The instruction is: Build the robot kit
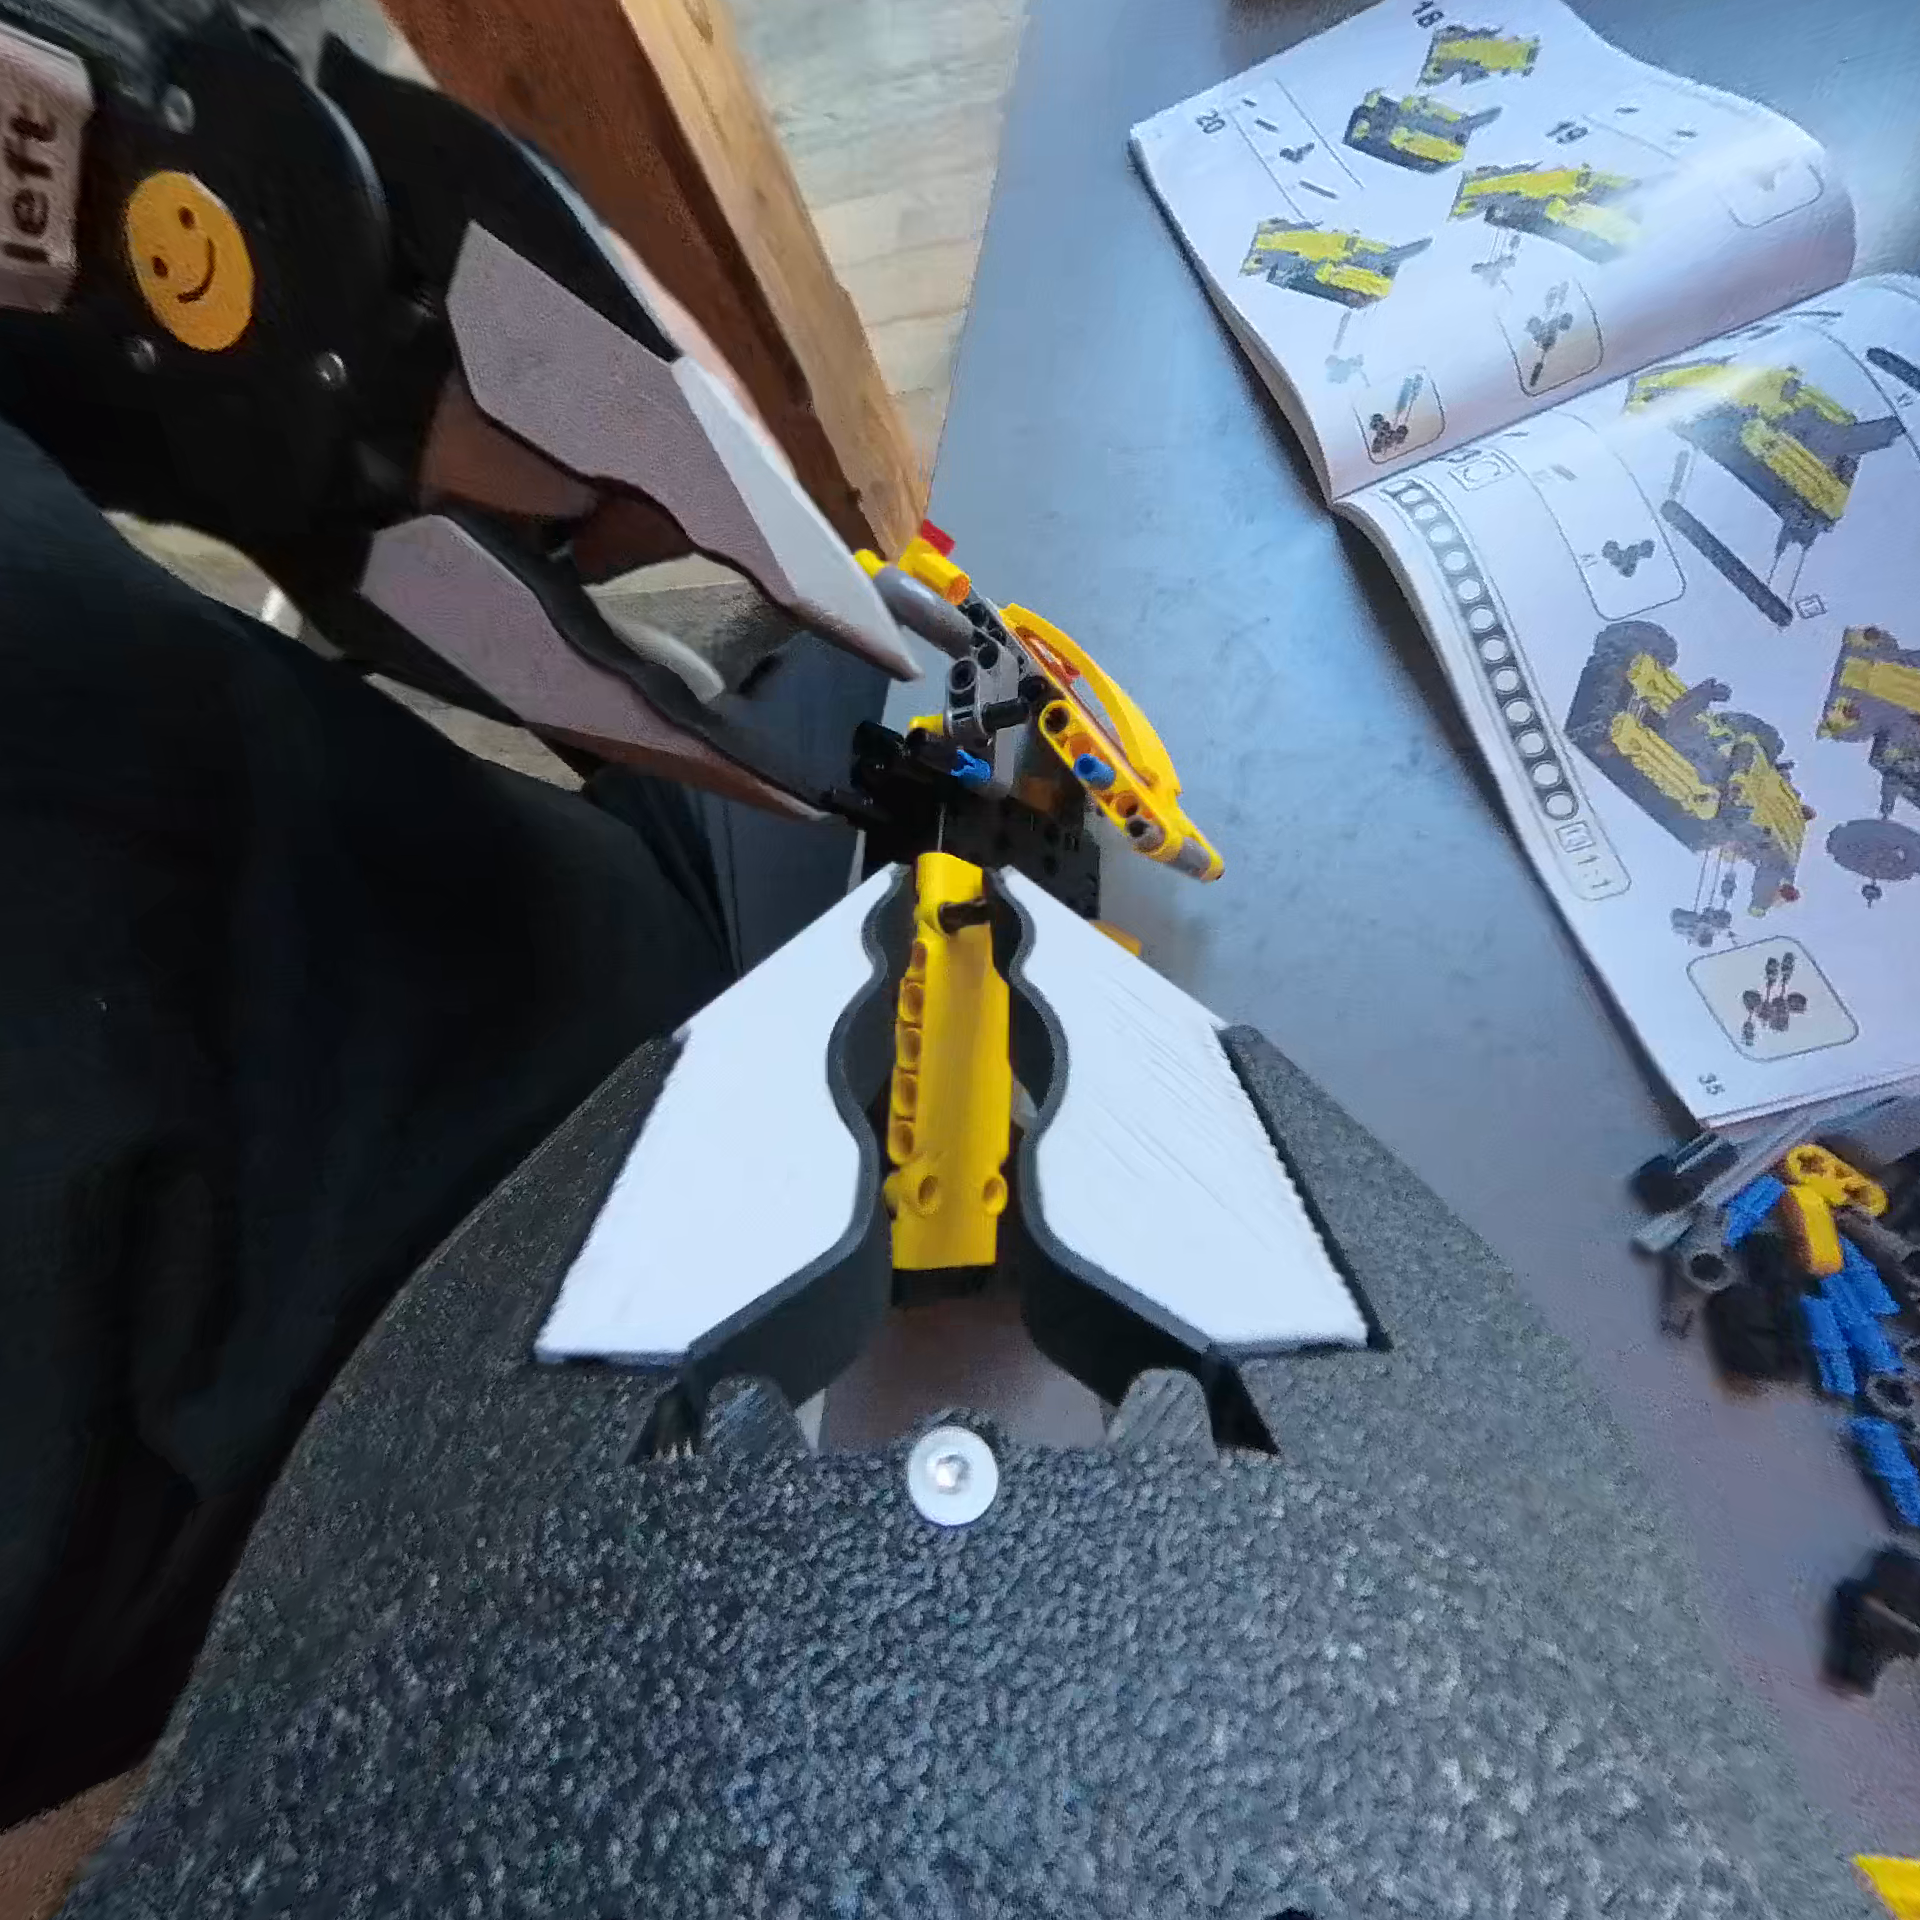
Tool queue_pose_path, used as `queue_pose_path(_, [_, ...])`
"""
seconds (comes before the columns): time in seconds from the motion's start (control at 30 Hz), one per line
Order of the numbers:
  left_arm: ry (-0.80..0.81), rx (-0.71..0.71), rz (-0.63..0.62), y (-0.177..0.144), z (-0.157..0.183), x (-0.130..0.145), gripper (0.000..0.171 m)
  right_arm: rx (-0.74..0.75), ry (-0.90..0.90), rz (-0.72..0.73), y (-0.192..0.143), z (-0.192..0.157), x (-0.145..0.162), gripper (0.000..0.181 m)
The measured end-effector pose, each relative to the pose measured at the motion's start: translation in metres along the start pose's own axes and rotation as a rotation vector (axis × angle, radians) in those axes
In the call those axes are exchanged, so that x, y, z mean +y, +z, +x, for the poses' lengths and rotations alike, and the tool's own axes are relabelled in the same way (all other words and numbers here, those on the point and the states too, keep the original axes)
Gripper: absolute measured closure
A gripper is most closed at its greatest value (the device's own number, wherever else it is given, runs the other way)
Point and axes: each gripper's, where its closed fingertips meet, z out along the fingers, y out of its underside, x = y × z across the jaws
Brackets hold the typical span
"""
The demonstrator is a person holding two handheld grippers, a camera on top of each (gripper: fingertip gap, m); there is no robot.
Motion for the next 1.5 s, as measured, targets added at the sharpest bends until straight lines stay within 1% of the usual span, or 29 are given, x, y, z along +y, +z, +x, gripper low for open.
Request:
queue_pose_path(0.03, [-0.07, -0.007, 0.008, -0.005, 0.004, 0.002, 0.149, 0.011, -0.012, -0.009, 0.002, -0.006, 0.002, 0.168])
queue_pose_path(0.1, [-0.175, -0.013, -0.004, -0.015, 0.012, 0.012, 0.165, 0.053, -0.049, -0.024, 0.009, -0.015, 0.005, 0.165])
queue_pose_path(0.13, [-0.226, -0.003, -0.01, -0.018, 0.017, 0.017, 0.167, 0.076, -0.07, -0.027, 0.013, -0.019, 0.006, 0.165])
queue_pose_path(0.23, [-0.376, 0.074, -0.085, -0.012, 0.036, 0.042, 0.16, 0.178, -0.145, -0.026, 0.02, -0.022, 0.008, 0.167])
queue_pose_path(0.3, [-0.425, 0.129, -0.148, -0.007, 0.047, 0.057, 0.16, 0.208, -0.202, -0.073, 0.027, -0.026, 0.017, 0.172])
queue_pose_path(0.33, [-0.442, 0.174, -0.153, -0.006, 0.055, 0.058, 0.161, 0.243, -0.23, -0.109, 0.03, -0.023, 0.024, 0.173])
queue_pose_path(0.37, [-0.455, 0.209, -0.148, -0.008, 0.06, 0.056, 0.158, 0.301, -0.256, -0.127, 0.031, -0.018, 0.028, 0.166])
queue_pose_path(0.4, [-0.45, 0.229, -0.146, -0.012, 0.062, 0.055, 0.158, 0.34, -0.282, -0.112, 0.031, -0.017, 0.027, 0.163])
queue_pose_path(0.43, [-0.427, 0.232, -0.134, -0.017, 0.061, 0.053, 0.156, 0.35, -0.29, -0.103, 0.031, -0.019, 0.028, 0.16])
queue_pose_path(0.53, [-0.323, 0.171, -0.086, -0.029, 0.044, 0.046, 0.154, 0.363, -0.296, 0.009, 0.027, -0.025, 0.018, 0.155])
queue_pose_path(0.57, [-0.287, 0.161, -0.072, -0.03, 0.037, 0.042, 0.152, 0.358, -0.297, 0.025, 0.027, -0.026, 0.016, 0.155])
queue_pose_path(0.6, [-0.25, 0.152, -0.064, -0.029, 0.03, 0.04, 0.151, 0.352, -0.304, 0.023, 0.028, -0.025, 0.016, 0.155])
queue_pose_path(0.7, [-0.137, 0.142, -0.075, -0.02, 0.017, 0.036, 0.147, 0.37, -0.322, -0.048, 0.033, -0.012, 0.018, 0.153])
queue_pose_path(0.73, [-0.102, 0.146, -0.076, -0.016, 0.016, 0.037, 0.145, 0.366, -0.345, -0.066, 0.035, -0.012, 0.017, 0.156])
queue_pose_path(0.8, [-0.06, 0.176, -0.12, -0.006, 0.017, 0.046, 0.142, 0.353, -0.383, -0.121, 0.04, -0.011, 0.019, 0.157])
queue_pose_path(0.87, [-0.04, 0.184, -0.11, 0.0, 0.015, 0.047, 0.134, 0.329, -0.404, -0.156, 0.044, -0.013, 0.021, 0.155])
queue_pose_path(0.93, [-0.007, 0.194, -0.113, 0.002, 0.012, 0.046, 0.136, 0.33, -0.426, -0.159, 0.041, -0.013, 0.019, 0.155])
queue_pose_path(1.0, [0.002, 0.179, -0.115, 0.0, 0.006, 0.042, 0.142, 0.329, -0.402, -0.142, 0.032, -0.012, 0.015, 0.164])
queue_pose_path(1.07, [-0.025, 0.152, -0.088, -0.008, 0.004, 0.032, 0.144, 0.321, -0.372, -0.112, 0.024, -0.01, 0.011, 0.172])
queue_pose_path(1.13, [-0.096, 0.143, -0.065, -0.012, 0.012, 0.026, 0.148, 0.286, -0.318, -0.102, 0.023, -0.009, 0.011, 0.17])
queue_pose_path(1.17, [-0.124, 0.14, -0.081, -0.01, 0.015, 0.03, 0.148, 0.279, -0.304, -0.11, 0.025, -0.007, 0.011, 0.166])
queue_pose_path(1.23, [-0.173, 0.107, -0.121, -0.003, 0.016, 0.041, 0.147, 0.289, -0.33, -0.134, 0.031, -0.002, 0.013, 0.155])
queue_pose_path(1.3, [-0.239, 0.103, -0.104, -0.001, 0.021, 0.038, 0.147, 0.265, -0.326, -0.188, 0.039, -0.001, 0.02, 0.143])
queue_pose_path(1.33, [-0.253, 0.111, -0.076, -0.002, 0.027, 0.032, 0.154, 0.227, -0.298, -0.212, 0.043, -0.006, 0.024, 0.139])
queue_pose_path(1.37, [-0.253, 0.098, -0.063, -0.002, 0.03, 0.029, 0.16, 0.182, -0.272, -0.215, 0.045, -0.013, 0.025, 0.13])
queue_pose_path(1.4, [-0.247, 0.054, -0.069, 0.0, 0.027, 0.031, 0.16, 0.129, -0.245, -0.214, 0.045, -0.02, 0.026, 0.138])
queue_pose_path(1.43, [-0.249, 0.02, -0.092, 0.003, 0.025, 0.037, 0.162, 0.071, -0.22, -0.209, 0.044, -0.029, 0.027, 0.151])
queue_pose_path(1.47, [-0.269, 0.01, -0.107, 0.006, 0.023, 0.041, 0.167, 0.023, -0.203, -0.194, 0.044, -0.036, 0.026, 0.154])
queue_pose_path(1.5, [-0.294, -0.005, -0.102, 0.008, 0.019, 0.043, 0.164, 0.014, -0.203, -0.175, 0.043, -0.038, 0.025, 0.152])
